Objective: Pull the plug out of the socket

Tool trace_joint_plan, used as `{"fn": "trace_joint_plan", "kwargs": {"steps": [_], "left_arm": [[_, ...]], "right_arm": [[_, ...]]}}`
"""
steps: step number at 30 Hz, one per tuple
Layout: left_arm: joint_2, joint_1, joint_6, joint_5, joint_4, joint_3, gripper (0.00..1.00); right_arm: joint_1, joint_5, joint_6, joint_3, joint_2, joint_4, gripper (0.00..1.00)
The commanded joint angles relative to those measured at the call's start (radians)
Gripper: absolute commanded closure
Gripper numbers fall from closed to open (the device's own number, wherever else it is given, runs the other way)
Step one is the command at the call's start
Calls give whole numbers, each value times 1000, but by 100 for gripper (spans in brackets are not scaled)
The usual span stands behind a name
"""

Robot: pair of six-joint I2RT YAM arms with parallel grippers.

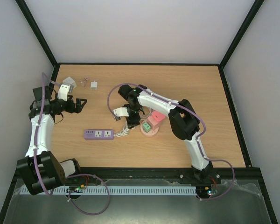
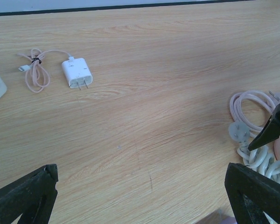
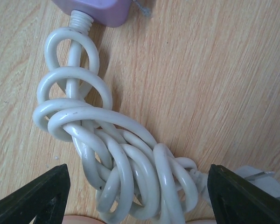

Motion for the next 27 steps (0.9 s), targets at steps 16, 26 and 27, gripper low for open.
{"fn": "trace_joint_plan", "kwargs": {"steps": [16,26,27], "left_arm": [[-9,10,-2,32,12,-14,1],[-7,10,-2,35,13,-14,1],[-8,12,-1,34,13,-14,0]], "right_arm": [[17,141,60,-117,-26,170,51],[-3,250,98,-21,53,269,65],[-12,256,102,5,67,272,66]]}}
